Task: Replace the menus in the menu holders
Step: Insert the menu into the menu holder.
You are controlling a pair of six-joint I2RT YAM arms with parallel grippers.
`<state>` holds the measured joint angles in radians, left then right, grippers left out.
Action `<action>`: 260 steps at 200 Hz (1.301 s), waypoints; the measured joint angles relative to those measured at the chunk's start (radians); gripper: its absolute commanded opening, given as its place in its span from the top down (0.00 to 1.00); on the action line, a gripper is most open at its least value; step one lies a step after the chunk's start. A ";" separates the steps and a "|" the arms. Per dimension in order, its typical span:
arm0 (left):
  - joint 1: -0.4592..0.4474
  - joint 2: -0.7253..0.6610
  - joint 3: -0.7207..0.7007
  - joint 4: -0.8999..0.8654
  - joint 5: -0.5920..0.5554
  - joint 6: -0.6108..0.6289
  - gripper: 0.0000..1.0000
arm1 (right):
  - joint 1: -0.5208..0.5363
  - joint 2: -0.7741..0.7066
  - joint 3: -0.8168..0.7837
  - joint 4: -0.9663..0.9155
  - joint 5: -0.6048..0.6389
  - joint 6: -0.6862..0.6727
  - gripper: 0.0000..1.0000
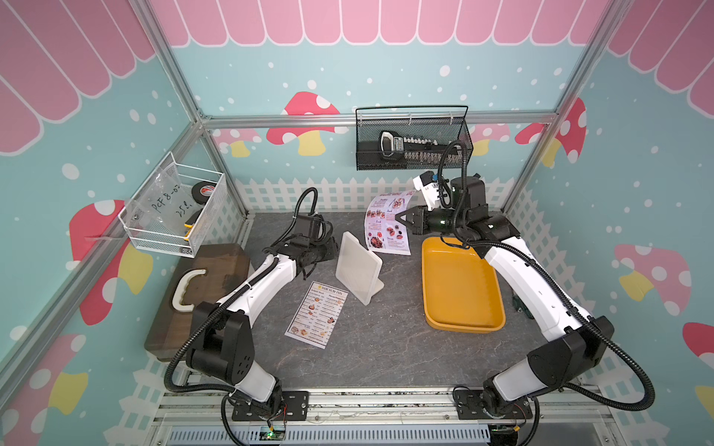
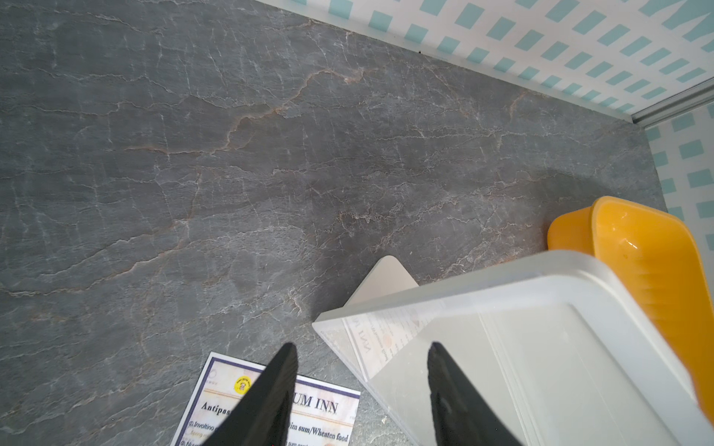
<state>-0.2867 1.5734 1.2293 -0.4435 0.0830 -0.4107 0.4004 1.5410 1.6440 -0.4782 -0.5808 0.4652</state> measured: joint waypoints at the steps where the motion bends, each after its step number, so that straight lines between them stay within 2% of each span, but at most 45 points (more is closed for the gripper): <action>1: 0.000 0.000 0.000 0.000 0.000 0.000 0.45 | 0.000 0.000 0.000 0.000 0.000 0.000 0.96; 260: -0.006 0.000 0.017 0.000 -0.001 0.001 0.45 | 0.000 -0.022 -0.026 0.007 0.006 0.008 0.96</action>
<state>-0.2924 1.5734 1.2461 -0.4438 0.0822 -0.4095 0.4000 1.5192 1.6176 -0.4709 -0.5747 0.4732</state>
